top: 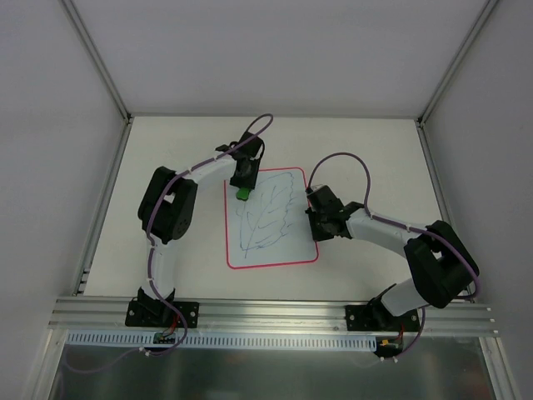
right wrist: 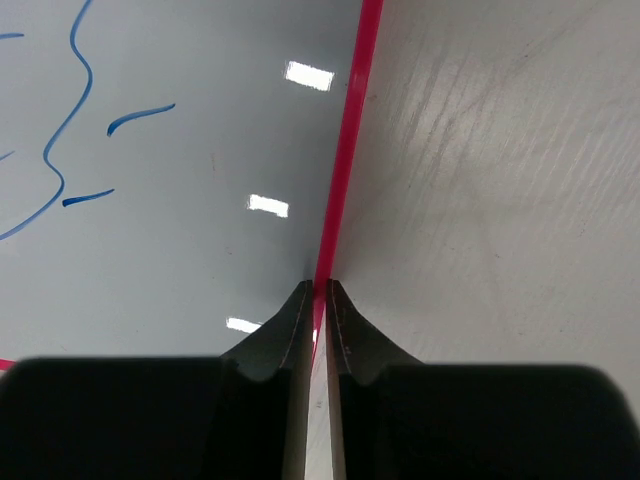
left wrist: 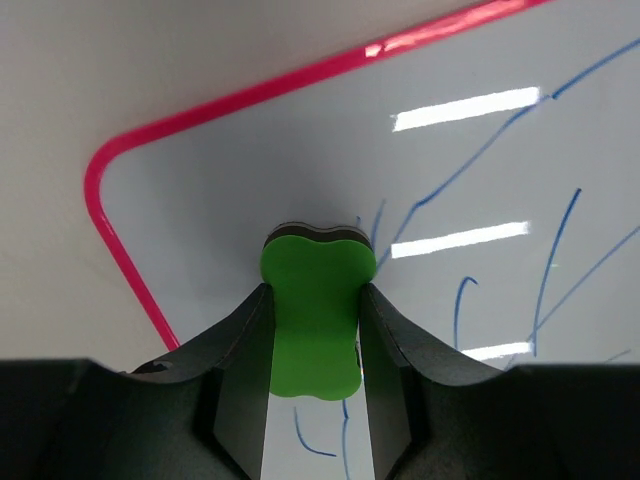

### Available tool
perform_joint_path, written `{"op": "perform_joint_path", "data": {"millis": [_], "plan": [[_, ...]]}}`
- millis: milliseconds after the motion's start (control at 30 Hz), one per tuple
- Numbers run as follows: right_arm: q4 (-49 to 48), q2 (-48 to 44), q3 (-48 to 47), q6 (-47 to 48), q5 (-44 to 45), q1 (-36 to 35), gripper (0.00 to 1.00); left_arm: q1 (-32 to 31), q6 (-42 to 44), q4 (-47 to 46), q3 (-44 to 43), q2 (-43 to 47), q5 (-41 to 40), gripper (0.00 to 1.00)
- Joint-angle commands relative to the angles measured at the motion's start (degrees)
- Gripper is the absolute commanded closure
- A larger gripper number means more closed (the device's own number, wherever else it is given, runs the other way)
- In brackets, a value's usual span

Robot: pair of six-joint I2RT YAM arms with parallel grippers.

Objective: Erase the whiteboard

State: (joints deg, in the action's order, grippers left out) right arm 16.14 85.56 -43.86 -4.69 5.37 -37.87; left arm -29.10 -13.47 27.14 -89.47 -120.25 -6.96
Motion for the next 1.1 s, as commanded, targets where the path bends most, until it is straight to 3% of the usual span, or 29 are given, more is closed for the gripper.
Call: {"op": "perform_joint_path", "data": {"millis": [0, 133, 267, 533, 700, 867, 1067], "plan": [[2.05, 3.30, 0.53, -0.94, 0.08, -0.28, 0.90, -6.39, -4.01, 6.00, 5.36, -2.36, 1.95, 1.00], [1.96, 3.47, 0.44, -0.94, 0.17, -0.28, 0.91, -12.29, -6.03, 6.09, 3.61, -3.42, 3.70, 1.00], [1.96, 2.77, 0.87, -0.94, 0.43, -0.36, 0.92, -12.30, -8.76, 6.70, 4.48, -3.15, -0.13, 1.00], [1.96, 2.42, 1.14, -1.02, 0.52, -0.28, 0.92, 0.95, -9.03, 9.08, 6.68, -0.52, -6.75, 1.00], [1.96, 2.68, 0.97, -1.11, 0.70, -0.37, 0.93, 5.11, -6.48, 9.08, 3.88, -1.39, -7.45, 1.00], [1.96, 2.33, 1.05, -1.03, 0.70, -0.28, 0.93, 3.53, -7.18, 8.99, 6.13, -0.34, -3.85, 1.00], [2.05, 2.42, 0.97, -0.85, 0.79, -0.36, 0.93, -4.55, -10.60, 8.90, 16.07, 3.87, -2.88, 1.00]]}}
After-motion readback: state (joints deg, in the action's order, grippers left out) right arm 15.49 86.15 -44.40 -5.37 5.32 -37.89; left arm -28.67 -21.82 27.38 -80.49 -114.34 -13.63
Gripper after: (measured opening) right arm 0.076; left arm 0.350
